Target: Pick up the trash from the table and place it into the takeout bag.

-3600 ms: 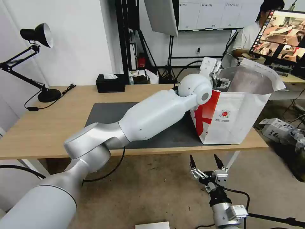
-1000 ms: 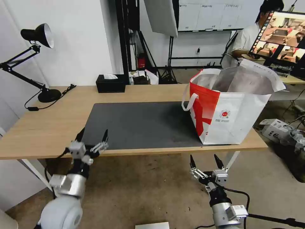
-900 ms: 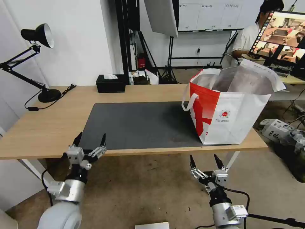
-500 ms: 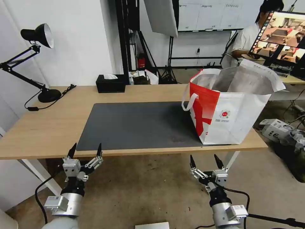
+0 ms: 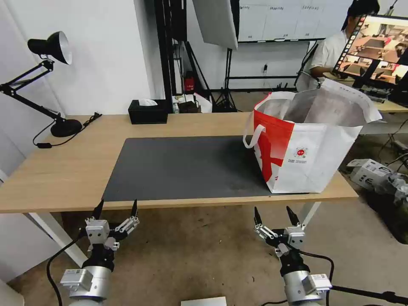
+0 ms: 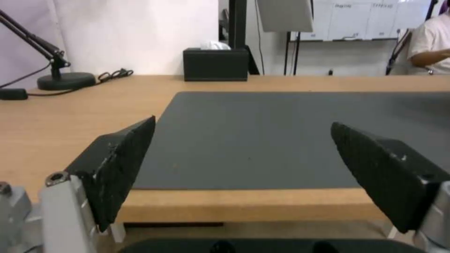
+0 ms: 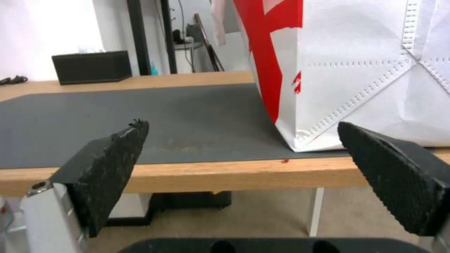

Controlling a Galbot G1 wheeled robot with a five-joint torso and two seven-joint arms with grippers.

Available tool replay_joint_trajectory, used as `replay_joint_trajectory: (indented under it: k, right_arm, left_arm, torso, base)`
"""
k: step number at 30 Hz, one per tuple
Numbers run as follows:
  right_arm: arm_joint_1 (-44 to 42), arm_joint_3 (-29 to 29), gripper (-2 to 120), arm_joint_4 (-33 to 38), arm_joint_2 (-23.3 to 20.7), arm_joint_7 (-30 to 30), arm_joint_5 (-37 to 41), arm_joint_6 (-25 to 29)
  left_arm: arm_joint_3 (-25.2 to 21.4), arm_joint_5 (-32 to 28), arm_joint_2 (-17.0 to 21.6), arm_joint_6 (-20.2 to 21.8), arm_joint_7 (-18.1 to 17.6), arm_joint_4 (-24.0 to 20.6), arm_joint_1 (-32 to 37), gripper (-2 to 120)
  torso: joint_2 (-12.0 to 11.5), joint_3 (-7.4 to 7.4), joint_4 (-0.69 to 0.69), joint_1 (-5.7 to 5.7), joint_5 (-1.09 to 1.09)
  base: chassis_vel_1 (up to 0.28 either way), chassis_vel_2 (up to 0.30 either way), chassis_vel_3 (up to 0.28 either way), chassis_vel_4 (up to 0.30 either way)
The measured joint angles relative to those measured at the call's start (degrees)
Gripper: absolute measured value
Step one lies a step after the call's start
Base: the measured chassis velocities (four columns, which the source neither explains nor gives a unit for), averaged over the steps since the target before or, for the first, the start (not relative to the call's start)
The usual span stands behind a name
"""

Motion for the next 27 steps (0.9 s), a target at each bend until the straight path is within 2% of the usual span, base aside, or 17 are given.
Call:
replay_joint_trajectory:
  k: [27]
  right_arm:
    - [0.0, 0.0, 100, 0.0, 0.0, 0.0, 0.0, 0.0]
  left_arm:
    - [0.49, 2.84, -2.22, 1.99, 0.94, -0.13, 2.74, 100]
  torso:
    - [0.0, 0.0, 0.0, 0.0, 0.0]
  base:
    - [0.0, 0.0, 0.0, 0.0]
